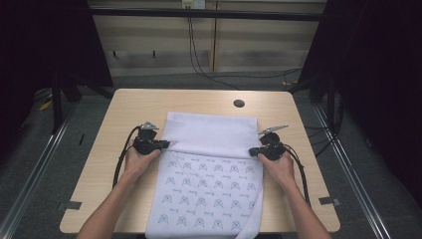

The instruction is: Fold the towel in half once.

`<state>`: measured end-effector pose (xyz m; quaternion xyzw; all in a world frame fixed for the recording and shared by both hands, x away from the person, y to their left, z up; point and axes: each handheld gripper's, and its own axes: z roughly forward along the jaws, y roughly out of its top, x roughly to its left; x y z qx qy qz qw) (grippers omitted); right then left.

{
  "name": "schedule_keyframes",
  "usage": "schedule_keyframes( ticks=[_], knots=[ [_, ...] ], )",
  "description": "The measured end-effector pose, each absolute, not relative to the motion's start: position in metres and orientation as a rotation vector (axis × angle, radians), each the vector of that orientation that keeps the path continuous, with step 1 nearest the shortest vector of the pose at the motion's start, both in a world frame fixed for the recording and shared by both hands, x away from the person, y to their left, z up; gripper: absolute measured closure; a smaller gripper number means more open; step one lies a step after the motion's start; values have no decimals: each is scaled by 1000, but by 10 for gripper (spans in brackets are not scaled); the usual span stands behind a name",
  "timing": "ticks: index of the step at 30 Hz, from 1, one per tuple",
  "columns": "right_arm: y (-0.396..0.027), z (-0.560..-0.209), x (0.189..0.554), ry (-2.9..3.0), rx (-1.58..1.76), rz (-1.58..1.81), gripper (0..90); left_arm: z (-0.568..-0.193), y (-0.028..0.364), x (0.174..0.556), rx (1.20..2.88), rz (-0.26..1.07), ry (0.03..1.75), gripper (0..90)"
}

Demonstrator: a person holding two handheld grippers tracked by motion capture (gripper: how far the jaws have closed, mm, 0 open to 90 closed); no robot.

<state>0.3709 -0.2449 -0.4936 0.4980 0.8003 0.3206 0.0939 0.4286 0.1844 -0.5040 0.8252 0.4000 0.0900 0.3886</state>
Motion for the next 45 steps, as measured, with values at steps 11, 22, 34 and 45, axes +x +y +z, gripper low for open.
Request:
schedule_keyframes(
  ticks=[11, 22, 34, 45],
  knots=[
    [-237, -495, 413, 2309, 1533, 925, 866, -506, 185, 461, 2064, 281, 1072, 863],
    [-230, -494, 434, 2249, 1566, 867, 865, -505, 184, 471, 2052, 272, 1115, 862],
    [-234, -493, 429, 2280, 1552, 944, 612, -502, 188, 467, 2042, 267, 1126, 817],
    [-252, -454, 362, 2238, 1403, 1178, 507, -490, 200, 442, 2007, 255, 1064, 619]
  ],
)
